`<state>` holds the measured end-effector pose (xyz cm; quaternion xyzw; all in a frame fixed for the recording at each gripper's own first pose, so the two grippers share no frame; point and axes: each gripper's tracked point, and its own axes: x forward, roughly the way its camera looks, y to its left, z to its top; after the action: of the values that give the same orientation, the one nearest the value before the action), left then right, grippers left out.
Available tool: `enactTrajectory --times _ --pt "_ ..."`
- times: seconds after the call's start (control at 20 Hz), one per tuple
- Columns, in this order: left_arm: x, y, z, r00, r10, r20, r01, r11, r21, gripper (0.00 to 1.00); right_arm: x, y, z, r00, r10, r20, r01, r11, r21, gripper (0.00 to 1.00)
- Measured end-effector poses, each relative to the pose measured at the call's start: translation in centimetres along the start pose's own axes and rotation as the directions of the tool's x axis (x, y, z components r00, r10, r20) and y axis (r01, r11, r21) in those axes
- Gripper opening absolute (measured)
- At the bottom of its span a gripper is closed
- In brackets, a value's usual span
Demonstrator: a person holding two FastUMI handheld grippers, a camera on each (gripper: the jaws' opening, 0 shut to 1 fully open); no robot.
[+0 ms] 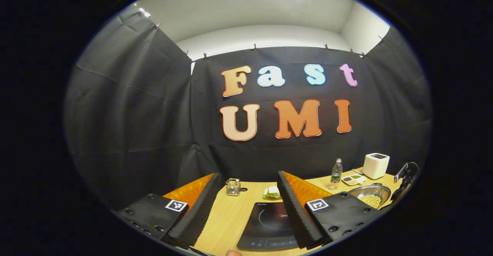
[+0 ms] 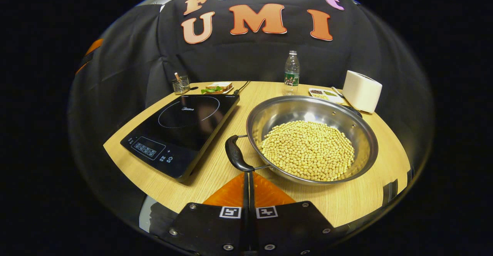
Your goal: First push the handle of the pot to place it horizontally, then grasp the pot with both hands and set it on the induction cooktop.
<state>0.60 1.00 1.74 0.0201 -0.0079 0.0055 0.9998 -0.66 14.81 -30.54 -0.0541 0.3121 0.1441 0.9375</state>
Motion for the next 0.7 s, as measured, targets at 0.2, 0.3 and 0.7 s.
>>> enactTrajectory --times 0.2,0.3,0.7 --pt "0.0 -0.1 -0.1 1.000 -0.013 -0.006 0.013 1.000 -0.001 0.97 1.3 0.8 1.0 1.000 0.006 0.010 -0.006 1.000 0.000 0.00" --pt "0.1 0.1 0.0 1.000 -0.010 -0.006 0.010 1.000 0.000 0.97 1.9 1.1 1.3 1.000 0.006 0.014 -0.006 1.000 0.009 0.00" --pt "0.0 0.6 -0.3 1.000 0.001 -0.016 -0.001 1.000 0.000 0.97 4.5 2.1 2.7 0.999 0.003 0.038 -0.003 1.000 0.018 0.00"
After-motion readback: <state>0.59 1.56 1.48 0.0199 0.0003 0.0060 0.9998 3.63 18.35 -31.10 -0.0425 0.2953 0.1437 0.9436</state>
